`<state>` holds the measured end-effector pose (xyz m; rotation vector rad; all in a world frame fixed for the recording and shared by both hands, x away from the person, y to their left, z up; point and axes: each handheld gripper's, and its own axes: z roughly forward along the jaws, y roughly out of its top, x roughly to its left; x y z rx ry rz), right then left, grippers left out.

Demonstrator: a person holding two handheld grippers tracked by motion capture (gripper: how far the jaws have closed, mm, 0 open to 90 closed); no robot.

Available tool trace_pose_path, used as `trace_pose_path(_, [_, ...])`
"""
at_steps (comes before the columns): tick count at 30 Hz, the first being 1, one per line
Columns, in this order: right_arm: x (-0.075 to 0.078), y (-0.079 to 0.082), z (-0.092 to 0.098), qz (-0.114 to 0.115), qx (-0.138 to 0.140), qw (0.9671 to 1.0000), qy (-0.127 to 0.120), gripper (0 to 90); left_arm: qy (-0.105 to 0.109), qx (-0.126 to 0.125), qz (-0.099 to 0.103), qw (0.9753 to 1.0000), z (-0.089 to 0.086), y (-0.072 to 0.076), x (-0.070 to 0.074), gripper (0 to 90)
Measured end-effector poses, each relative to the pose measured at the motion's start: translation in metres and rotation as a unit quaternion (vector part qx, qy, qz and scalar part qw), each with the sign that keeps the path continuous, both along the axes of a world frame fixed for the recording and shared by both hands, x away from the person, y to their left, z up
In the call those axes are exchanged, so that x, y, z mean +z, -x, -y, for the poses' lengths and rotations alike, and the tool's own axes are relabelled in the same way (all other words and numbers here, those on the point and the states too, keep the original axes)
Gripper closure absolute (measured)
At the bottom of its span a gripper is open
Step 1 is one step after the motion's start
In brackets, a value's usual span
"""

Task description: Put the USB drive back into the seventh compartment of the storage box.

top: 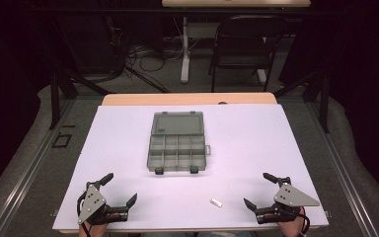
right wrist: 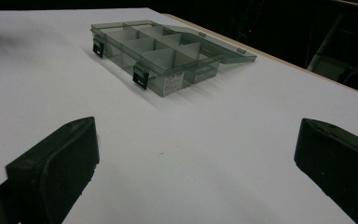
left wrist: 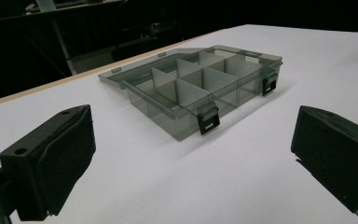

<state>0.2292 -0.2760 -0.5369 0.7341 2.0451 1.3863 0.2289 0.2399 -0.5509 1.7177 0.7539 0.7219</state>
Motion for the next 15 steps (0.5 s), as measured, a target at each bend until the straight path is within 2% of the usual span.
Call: trace_pose_path(15, [0.0030,-0.0037,-0.0071,-0.019,0.002,0.9998,-0.003,0.0,-0.002,-0.003,-0.006,1.0000,0.0012,-0.0029,-0.0010,0.0])
